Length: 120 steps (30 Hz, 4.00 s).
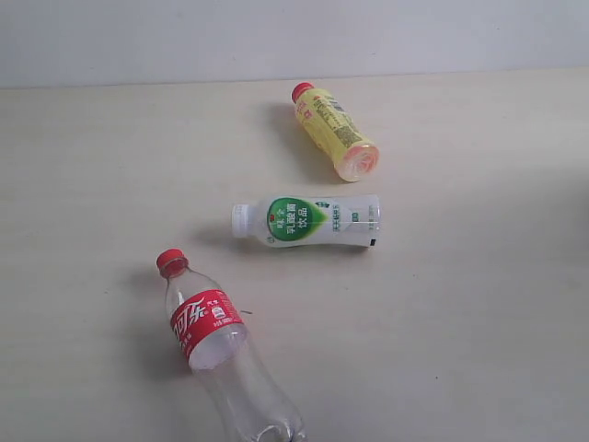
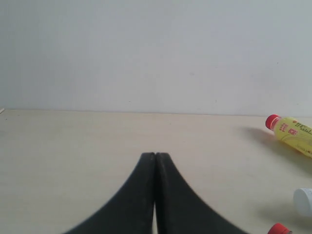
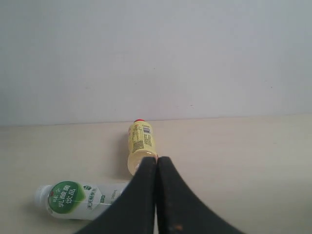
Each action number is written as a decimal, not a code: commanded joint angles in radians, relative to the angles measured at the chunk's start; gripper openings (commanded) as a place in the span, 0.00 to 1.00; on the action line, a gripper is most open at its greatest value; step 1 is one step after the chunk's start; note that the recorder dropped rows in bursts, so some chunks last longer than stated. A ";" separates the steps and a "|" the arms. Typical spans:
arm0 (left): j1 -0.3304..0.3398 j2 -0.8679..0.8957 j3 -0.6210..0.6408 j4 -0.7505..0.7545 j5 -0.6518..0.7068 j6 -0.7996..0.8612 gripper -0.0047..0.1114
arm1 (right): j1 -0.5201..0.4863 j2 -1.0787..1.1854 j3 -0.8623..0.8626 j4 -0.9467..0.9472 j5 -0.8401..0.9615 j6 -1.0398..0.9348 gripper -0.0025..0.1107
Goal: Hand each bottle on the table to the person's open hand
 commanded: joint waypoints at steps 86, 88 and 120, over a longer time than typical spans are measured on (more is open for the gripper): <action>-0.005 -0.006 0.000 -0.010 0.001 0.003 0.05 | 0.164 1.538 -1.239 0.172 0.865 -0.883 0.47; -0.005 -0.006 0.000 -0.010 0.001 0.003 0.05 | 0.203 1.587 -1.262 0.166 0.812 -0.913 0.51; -0.005 -0.006 0.000 -0.010 0.001 0.003 0.05 | 0.312 1.880 -1.318 0.116 0.555 -1.183 0.70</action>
